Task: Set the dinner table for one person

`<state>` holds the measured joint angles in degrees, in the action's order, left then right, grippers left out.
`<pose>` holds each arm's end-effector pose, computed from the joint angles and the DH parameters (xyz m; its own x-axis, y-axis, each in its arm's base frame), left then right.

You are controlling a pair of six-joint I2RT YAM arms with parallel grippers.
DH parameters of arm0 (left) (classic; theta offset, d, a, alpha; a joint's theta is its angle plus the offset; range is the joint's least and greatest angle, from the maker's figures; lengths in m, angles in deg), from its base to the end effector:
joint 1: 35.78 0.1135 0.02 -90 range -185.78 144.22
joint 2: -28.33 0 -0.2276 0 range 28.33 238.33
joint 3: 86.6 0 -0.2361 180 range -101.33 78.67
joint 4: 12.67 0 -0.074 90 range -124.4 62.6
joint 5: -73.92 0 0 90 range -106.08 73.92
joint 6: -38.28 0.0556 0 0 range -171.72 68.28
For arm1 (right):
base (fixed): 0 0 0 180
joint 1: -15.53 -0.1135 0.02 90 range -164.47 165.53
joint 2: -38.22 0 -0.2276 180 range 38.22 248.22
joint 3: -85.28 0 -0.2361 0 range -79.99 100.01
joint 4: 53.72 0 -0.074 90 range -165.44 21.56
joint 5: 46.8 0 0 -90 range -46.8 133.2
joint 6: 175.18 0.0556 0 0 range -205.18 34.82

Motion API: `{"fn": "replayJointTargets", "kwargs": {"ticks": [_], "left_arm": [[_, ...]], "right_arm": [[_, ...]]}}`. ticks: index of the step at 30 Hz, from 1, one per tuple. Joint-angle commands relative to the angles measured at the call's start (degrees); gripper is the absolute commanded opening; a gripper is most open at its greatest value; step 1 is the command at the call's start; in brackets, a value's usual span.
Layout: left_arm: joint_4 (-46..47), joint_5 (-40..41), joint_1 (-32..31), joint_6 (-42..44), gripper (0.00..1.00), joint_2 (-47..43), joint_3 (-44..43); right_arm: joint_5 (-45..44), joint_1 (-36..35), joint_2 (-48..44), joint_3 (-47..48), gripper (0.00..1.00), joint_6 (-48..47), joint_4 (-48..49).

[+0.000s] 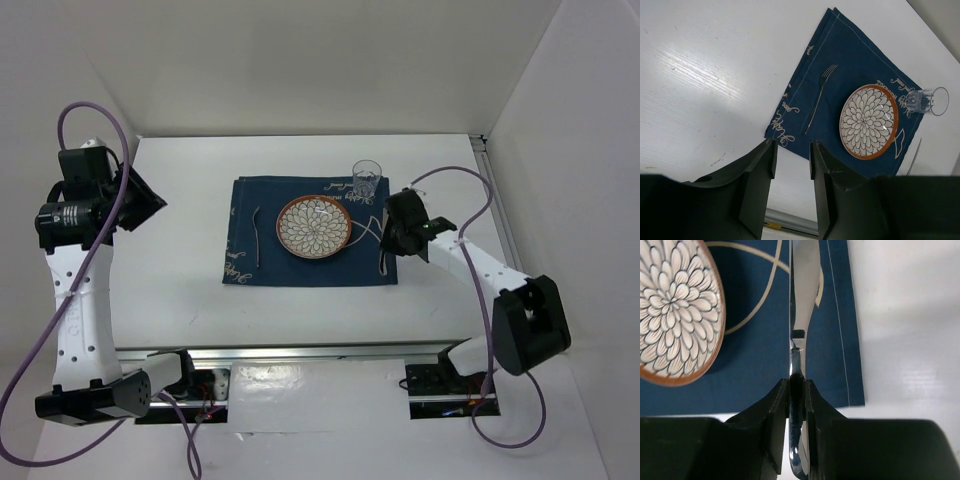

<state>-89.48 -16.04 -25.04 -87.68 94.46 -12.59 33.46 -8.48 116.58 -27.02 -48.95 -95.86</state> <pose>0.2090 0.0397 0.3950 -0.3683 -0.6675 -0.6471 -0.4981 0.7294 -0.4689 0.2632 0.1070 0.1902 -0.7687 0.2953 -0.5673 0.1819 0.9514 0.2486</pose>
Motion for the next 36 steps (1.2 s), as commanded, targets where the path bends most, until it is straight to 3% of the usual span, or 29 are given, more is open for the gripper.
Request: {"fn": "replayJointTargets", "kwargs": {"ticks": [1,21,22,23,25,26,29,33,36], "left_arm": [[2.06,-1.00,0.24,1.42,0.49,-1.26,-0.14],[2.06,-0.47,0.24,1.95,0.49,-0.74,-0.14],[2.06,-0.47,0.24,1.95,0.49,-0.22,0.47],[2.58,-0.47,0.24,1.95,0.49,-0.21,0.47],[2.58,-0.47,0.24,1.95,0.49,-0.21,1.08],[2.58,-0.47,0.24,1.95,0.49,-0.21,1.09],[3.11,-0.47,0.24,1.95,0.49,-0.21,1.62],[3.11,-1.70,0.24,2.48,0.49,-0.21,1.62],[3.64,-2.23,0.24,3.01,0.49,-0.21,2.14]], "right_arm": [[3.49,1.42,4.05,2.83,0.00,-3.70,8.42],[7.28,4.15,23.40,12.42,0.01,-8.45,15.29],[7.28,4.15,24.45,13.12,0.04,-8.45,15.29],[8.06,4.15,24.46,13.12,0.22,-9.06,15.29],[8.86,4.15,25.17,13.12,0.45,-9.07,15.29],[8.86,4.15,25.17,13.12,0.64,-9.07,15.29],[8.34,3.62,24.64,13.65,0.79,-9.07,13.28],[5.52,3.62,18.94,14.71,0.82,-9.07,9.06],[1.40,3.62,11.91,17.42,0.99,-9.07,3.35]]}}
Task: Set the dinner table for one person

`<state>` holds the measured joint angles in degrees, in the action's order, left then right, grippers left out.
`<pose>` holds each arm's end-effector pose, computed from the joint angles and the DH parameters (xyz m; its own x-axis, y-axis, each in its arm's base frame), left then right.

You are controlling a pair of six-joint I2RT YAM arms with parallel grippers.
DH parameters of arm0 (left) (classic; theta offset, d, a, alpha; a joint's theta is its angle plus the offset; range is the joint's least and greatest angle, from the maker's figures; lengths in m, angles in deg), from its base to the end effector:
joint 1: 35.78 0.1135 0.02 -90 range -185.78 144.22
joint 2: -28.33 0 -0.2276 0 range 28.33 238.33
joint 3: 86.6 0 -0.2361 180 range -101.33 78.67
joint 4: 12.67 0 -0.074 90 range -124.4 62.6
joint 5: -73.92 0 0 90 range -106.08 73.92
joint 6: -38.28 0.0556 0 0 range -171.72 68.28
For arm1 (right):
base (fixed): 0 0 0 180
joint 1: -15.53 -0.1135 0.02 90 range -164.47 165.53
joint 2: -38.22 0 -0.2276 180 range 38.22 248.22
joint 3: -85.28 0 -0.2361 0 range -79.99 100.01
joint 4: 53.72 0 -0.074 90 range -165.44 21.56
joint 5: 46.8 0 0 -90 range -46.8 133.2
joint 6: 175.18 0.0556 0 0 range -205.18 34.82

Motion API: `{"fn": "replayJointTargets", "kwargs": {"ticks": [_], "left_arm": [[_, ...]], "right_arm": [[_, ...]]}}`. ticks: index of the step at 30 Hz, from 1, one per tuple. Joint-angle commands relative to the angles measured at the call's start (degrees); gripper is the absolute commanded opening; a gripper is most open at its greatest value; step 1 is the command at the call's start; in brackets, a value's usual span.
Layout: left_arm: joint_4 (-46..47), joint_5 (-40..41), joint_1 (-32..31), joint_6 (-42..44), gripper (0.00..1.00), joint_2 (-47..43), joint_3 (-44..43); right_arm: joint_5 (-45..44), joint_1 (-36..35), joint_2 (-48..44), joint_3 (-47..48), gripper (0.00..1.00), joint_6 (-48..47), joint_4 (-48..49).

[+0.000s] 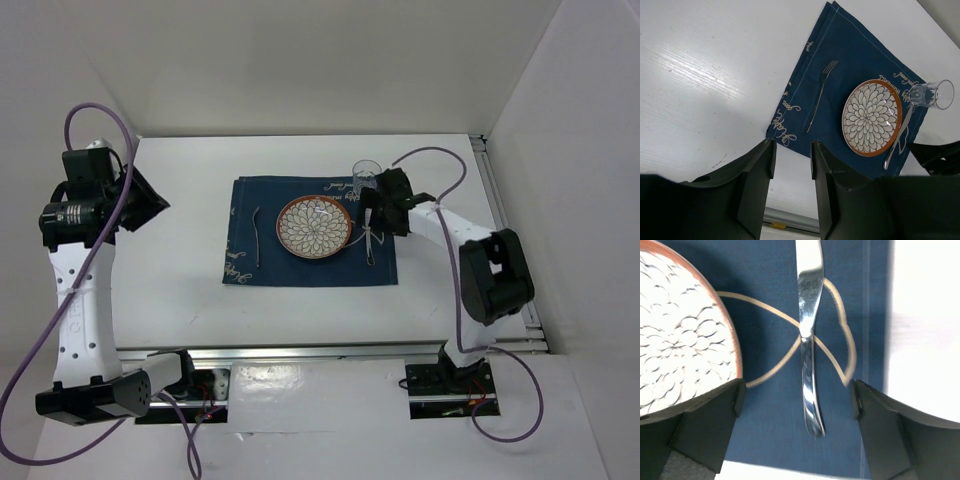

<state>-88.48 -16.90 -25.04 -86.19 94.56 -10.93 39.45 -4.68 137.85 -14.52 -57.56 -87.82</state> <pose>0.2129 0.0396 0.3882 -0.3963 -0.6512 -0.6473 -0.4846 0.7471 -0.4550 0.3369 0.1202 0.1552 -0.8116 0.1942 -0.5510 0.0767 0.9704 0.2290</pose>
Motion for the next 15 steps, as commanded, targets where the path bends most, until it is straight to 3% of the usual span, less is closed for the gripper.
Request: {"fn": "replayJointTargets", "kwargs": {"ticks": [1,4,7,15], "left_arm": [[3.33,-3.38,0.24,2.65,0.51,-0.32,1.61],[5.27,-9.44,-1.77,4.77,0.57,2.30,2.68],[4.57,-9.46,-4.41,5.30,0.59,5.03,3.29],[8.08,-8.15,-8.80,4.16,0.59,5.56,6.72]], "right_arm": [[-8.86,0.34,-11.20,5.54,0.99,1.02,-6.53],[-15.65,3.15,-17.36,7.38,0.99,4.71,-15.14],[-17.52,8.06,-21.58,7.39,0.99,6.49,-23.59],[-16.99,17.21,-35.45,-3.84,0.99,3.76,-25.80]]}}
